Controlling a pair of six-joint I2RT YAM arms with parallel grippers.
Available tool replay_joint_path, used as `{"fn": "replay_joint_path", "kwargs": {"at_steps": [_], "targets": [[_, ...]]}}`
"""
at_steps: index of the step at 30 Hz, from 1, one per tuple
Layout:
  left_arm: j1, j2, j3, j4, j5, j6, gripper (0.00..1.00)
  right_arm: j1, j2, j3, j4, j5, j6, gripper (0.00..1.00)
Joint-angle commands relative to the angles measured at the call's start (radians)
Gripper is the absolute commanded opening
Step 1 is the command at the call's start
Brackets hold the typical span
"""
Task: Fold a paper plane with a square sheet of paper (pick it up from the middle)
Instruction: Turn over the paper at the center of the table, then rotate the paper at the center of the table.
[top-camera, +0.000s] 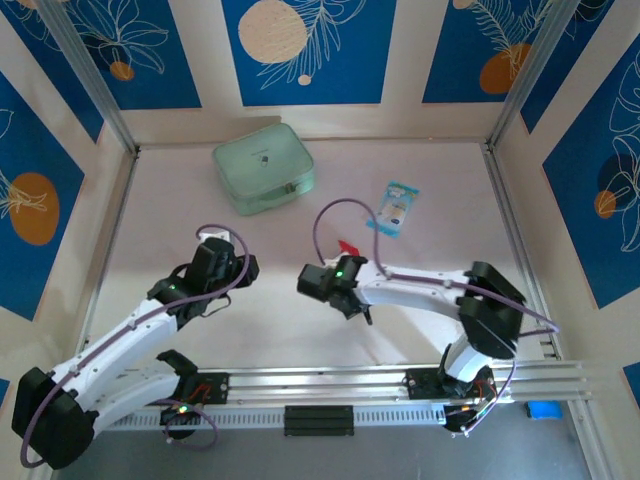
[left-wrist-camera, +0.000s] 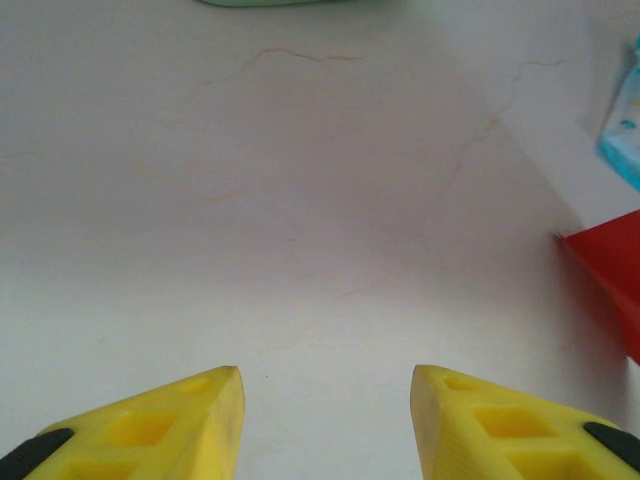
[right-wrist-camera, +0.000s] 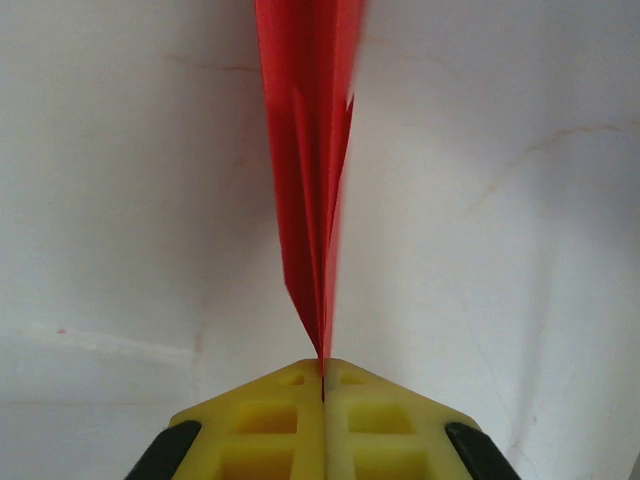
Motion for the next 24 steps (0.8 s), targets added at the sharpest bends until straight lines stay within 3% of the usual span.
{"fn": "replay_joint_path", "kwargs": {"at_steps": [1,9,16,19,24], "targets": [[0.012,-0.032,0.038,-0.065,-0.072,-0.004,0.49,0.047,0.076,0.058,0.036,-0.07,-0.044,0.08],[0.015,-0.026,0.03,-0.054,-0.046,-0.008,0.5,0.058,0.084,0.065,0.198,-0.248,-0.089,0.2],[0.016,0.026,0.029,-0.016,0.028,-0.012,0.5,-0.06,-0.144,-0.111,0.456,-0.49,-0.068,0.35],[0.018,0.058,0.032,0.006,0.08,-0.009,0.5,-0.176,-0.246,-0.241,0.602,-0.641,-0.01,0.33],[0.019,0.121,0.032,0.063,0.181,-0.007,0.49,-0.374,-0.306,-0.41,0.832,-0.918,0.073,0.21]]}}
